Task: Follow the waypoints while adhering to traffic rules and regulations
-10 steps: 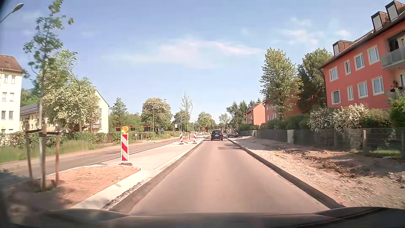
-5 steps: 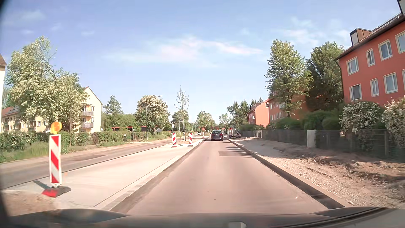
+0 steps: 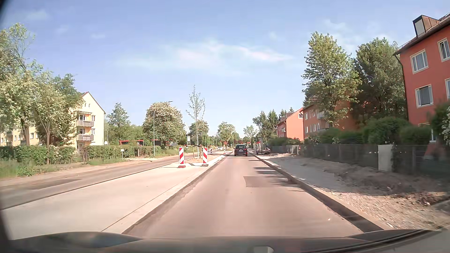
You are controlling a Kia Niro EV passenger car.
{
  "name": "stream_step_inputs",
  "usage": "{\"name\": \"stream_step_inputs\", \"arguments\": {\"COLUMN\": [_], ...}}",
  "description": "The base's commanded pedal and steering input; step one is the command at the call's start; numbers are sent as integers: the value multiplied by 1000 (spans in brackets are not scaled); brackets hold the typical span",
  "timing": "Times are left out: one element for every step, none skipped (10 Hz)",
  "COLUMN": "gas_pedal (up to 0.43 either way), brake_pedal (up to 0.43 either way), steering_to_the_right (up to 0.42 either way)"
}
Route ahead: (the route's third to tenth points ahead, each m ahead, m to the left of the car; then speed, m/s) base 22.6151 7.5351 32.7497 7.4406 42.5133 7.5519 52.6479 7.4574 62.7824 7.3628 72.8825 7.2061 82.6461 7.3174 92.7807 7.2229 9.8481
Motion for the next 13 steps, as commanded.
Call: {"name": "stream_step_inputs", "arguments": {"gas_pedal": [98,98,98,98,98,98,98,98,87,87,59,59,59], "brake_pedal": [0,0,0,0,0,0,0,0,0,0,0,0,0], "steering_to_the_right": [1,0,0,1,0,0,0,0,0,0,0,0,0]}}
